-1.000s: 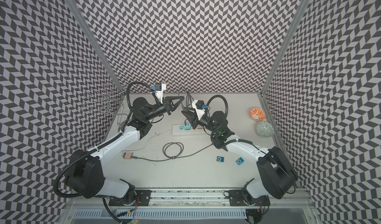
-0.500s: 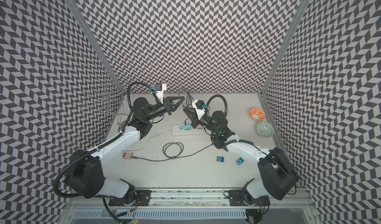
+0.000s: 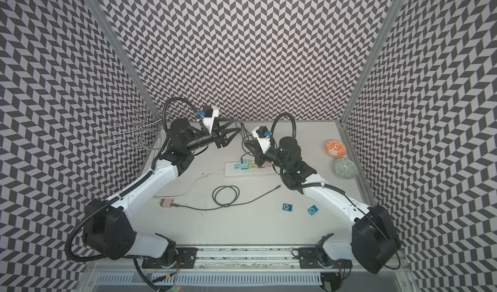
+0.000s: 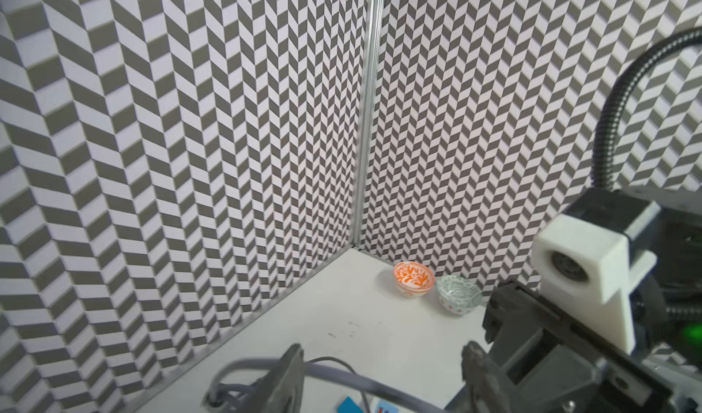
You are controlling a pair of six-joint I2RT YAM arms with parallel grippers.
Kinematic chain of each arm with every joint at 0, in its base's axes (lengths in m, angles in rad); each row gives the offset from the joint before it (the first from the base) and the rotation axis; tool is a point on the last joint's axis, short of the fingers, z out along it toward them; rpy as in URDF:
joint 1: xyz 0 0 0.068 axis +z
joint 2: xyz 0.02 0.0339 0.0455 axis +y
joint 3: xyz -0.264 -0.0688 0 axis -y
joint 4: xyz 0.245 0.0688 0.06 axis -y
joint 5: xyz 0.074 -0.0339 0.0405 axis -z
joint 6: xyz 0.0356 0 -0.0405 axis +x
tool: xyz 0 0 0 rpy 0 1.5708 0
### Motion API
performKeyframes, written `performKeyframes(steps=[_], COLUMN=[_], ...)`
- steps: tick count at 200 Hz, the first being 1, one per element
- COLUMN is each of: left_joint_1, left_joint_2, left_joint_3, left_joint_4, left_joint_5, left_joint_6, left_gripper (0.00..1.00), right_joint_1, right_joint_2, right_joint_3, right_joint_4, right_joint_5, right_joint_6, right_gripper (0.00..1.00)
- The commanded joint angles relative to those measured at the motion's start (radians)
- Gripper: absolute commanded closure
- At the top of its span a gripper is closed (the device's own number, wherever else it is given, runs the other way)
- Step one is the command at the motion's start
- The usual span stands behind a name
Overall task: Charge mp3
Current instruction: Pick up the charging cable from the center of the board.
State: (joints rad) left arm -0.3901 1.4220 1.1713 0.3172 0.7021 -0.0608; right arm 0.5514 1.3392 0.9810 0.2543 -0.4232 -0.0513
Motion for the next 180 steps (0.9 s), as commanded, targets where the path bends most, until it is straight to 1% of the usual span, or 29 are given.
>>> performKeyframes(steps=[1,14,43,58,71,91,116,138,162,180], left_joint_1=[0.009,0.018,0.023,0.023,0.02,0.01,-0.006,-0.023,-0.067,-0.084], left_joint_2=[-0.056,-0.076,-0.109,-0.109,-0.103,-0.086,-0.039,-0.016,0.015,0.033], left_joint_3=[0.017,-0.002,-0.039,-0.048,-0.048,-0.046,0.005,0.017,0.04,0.044], left_joint_4=[-0.152,-0.171,-0.21,-0.228,-0.27,-0.305,-0.393,-0.417,-0.482,-0.494], left_joint_5=[-0.025,-0.039,0.001,0.036,0.093,0.126,0.184,0.217,0.183,0.187], left_joint_6=[0.28,0.336,0.539,0.64,0.767,0.904,1.018,1.077,1.148,1.155], left_gripper=[0.33,0.33,0.34,0.36,0.37,0.4,0.44,0.46,0.48,0.51], right_joint_1=[-0.055,-0.081,-0.102,-0.106,-0.113,-0.12,-0.125,-0.125,-0.126,-0.125], right_joint_2=[-0.013,-0.008,0.004,0.02,0.03,0.037,0.025,0.02,0.017,0.011], right_joint_3=[0.07,0.094,0.14,0.172,0.198,0.221,0.22,0.22,0.223,0.214], right_joint_4=[-0.141,-0.183,-0.277,-0.355,-0.425,-0.501,-0.53,-0.561,-0.587,-0.587], right_joint_5=[-0.083,-0.104,-0.146,-0.179,-0.215,-0.238,-0.268,-0.288,-0.288,-0.307], right_joint_6=[-0.045,-0.059,-0.134,-0.183,-0.226,-0.279,-0.317,-0.357,-0.385,-0.4], right_gripper=[0.94,0.94,0.94,0.94,0.94,0.94,0.94,0.94,0.94,0.94])
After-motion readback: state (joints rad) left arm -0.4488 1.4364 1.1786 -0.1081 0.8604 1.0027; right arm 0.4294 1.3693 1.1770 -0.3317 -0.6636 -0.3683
